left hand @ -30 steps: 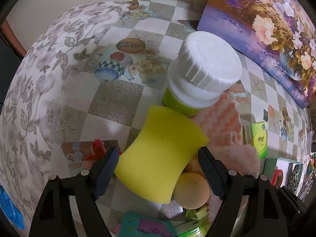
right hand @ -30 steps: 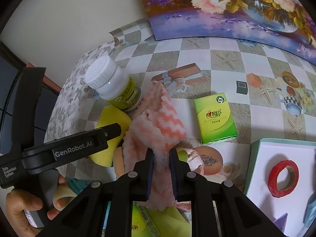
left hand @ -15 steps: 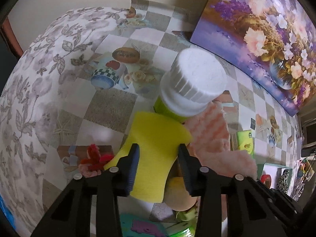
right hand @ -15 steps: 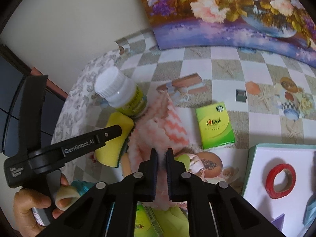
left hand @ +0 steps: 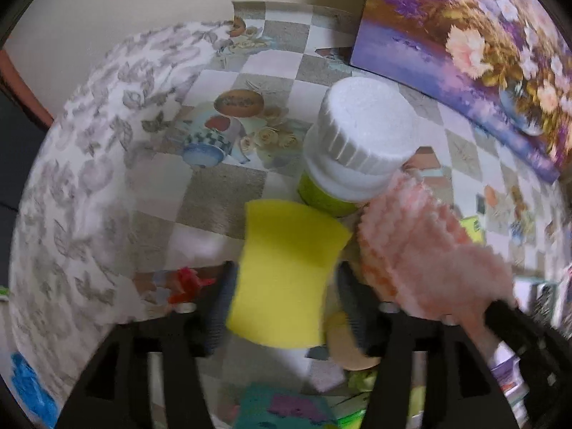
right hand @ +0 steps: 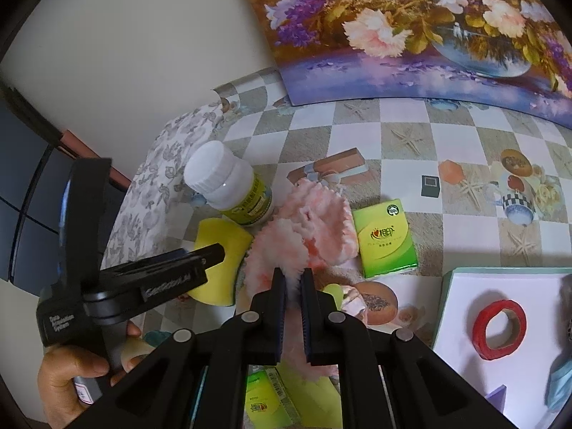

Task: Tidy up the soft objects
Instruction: 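Lift the yellow sponge with the left gripper while the right gripper lifts the striped cloth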

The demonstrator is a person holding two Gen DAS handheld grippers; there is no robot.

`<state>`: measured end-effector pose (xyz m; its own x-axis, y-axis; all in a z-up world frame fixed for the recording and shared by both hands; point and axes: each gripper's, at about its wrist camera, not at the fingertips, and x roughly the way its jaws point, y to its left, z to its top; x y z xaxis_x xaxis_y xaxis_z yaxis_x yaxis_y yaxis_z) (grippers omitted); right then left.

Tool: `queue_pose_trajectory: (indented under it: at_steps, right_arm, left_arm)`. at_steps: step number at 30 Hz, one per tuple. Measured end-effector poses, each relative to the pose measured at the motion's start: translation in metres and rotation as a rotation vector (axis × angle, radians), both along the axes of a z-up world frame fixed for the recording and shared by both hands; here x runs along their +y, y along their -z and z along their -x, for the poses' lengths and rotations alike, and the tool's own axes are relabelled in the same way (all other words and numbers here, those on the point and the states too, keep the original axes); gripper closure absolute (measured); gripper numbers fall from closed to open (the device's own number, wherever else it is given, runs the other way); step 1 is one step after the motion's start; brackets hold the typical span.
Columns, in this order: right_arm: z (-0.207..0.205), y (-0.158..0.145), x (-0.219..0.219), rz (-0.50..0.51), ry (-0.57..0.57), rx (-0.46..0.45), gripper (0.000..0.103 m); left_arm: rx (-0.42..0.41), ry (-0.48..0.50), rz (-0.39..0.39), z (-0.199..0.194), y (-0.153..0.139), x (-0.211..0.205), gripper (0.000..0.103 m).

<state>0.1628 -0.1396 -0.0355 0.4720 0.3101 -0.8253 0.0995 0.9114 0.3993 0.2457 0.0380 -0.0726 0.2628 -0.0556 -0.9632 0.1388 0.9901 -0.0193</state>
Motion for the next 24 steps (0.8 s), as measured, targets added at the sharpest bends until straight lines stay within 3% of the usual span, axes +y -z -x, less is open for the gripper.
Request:
queue_pose_trajectory:
  at_steps: [3, 8, 24]
  right_arm:
    - [0.000, 0.001, -0.002, -0.005, 0.001, 0.005, 0.094]
    - [0.000, 0.003, -0.004, -0.013, 0.004, 0.010, 0.094]
    - [-0.002, 0.028, -0.003, -0.002, -0.005, 0.089, 0.094]
  left_arm:
    - [-0.001, 0.019, -0.045, -0.001, 0.002, 0.004, 0.039]
    - [0.045, 0.056, -0.041, -0.003, 0.012, 0.002, 0.039]
    - [0.035, 0.135, -0.150, 0.004, 0.017, -0.016, 0.039]
